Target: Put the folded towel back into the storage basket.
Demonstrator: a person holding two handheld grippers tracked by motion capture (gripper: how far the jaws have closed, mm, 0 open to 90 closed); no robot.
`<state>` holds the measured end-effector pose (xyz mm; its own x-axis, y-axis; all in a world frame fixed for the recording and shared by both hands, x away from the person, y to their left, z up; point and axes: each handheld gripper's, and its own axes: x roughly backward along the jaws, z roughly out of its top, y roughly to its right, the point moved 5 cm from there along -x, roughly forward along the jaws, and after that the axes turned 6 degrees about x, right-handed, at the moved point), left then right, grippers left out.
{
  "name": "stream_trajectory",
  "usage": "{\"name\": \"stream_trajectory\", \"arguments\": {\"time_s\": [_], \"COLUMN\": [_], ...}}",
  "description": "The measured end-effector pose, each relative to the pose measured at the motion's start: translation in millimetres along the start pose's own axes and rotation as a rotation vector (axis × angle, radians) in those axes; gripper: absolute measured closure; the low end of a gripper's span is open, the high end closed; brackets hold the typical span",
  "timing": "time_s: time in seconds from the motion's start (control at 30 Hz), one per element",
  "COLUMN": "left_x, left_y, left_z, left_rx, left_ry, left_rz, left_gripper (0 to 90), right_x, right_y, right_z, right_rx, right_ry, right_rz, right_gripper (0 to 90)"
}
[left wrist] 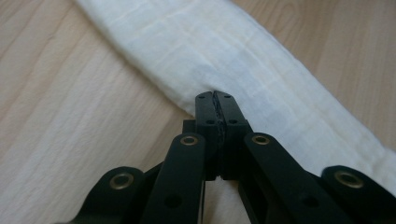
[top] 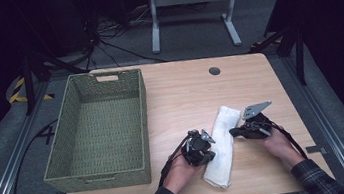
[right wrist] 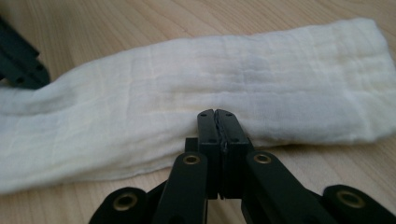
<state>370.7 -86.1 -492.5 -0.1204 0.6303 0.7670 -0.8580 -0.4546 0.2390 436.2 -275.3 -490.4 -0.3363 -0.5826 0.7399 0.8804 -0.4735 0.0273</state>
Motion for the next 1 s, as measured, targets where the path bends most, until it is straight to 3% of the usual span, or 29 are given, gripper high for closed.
{"name": "stream_trajectory", "arguments": {"time_s": [0.27, 0.37, 0.47, 0.57, 0.73, 0.83, 0.93, 1.0], "left_x": [-8.6, -7.6, -3.2, 4.7, 5.7, -1.7, -11.9, -18.0], "left_y": [18.7, 22.9, 21.8, 19.7, 21.2, 23.2, 22.2, 22.1], "left_z": [3.2, 3.2, 5.0, 9.7, 20.3, 24.6, 25.4, 25.6], "left_rx": [-0.032, -0.057, -0.069, -0.087, -0.147, -0.183, -0.224, -0.225], "left_ry": [0.008, -0.002, 0.018, 0.032, 0.043, 0.036, 0.004, -0.002], "left_rz": [-0.054, -0.053, -0.047, -0.053, -0.075, -0.086, -0.067, -0.056], "left_gripper": [89.4, 88.2, 85.3, 78.0, 54.0, 41.4, 32.3, 26.3], "right_x": [-10.3, -12.6, -11.2, -4.7, 6.7, 9.0, 9.4, 10.0], "right_y": [5.0, 4.2, 3.7, 4.4, 4.9, 5.2, 4.9, 5.6], "right_z": [10.5, 13.0, 12.9, 12.9, 10.2, 8.4, 7.4, 7.2], "right_rx": [0.011, 0.020, 0.013, 0.009, 0.003, -0.003, -0.008, -0.007], "right_ry": [0.009, 0.011, 0.016, 0.036, 0.061, 0.067, 0.070, 0.072], "right_rz": [-0.004, -0.001, 0.003, 0.006, 0.030, 0.038, 0.043, 0.039], "right_gripper": [89.7, 89.7, 89.6, 88.9, 78.0, 69.9, 65.8, 63.8]}}
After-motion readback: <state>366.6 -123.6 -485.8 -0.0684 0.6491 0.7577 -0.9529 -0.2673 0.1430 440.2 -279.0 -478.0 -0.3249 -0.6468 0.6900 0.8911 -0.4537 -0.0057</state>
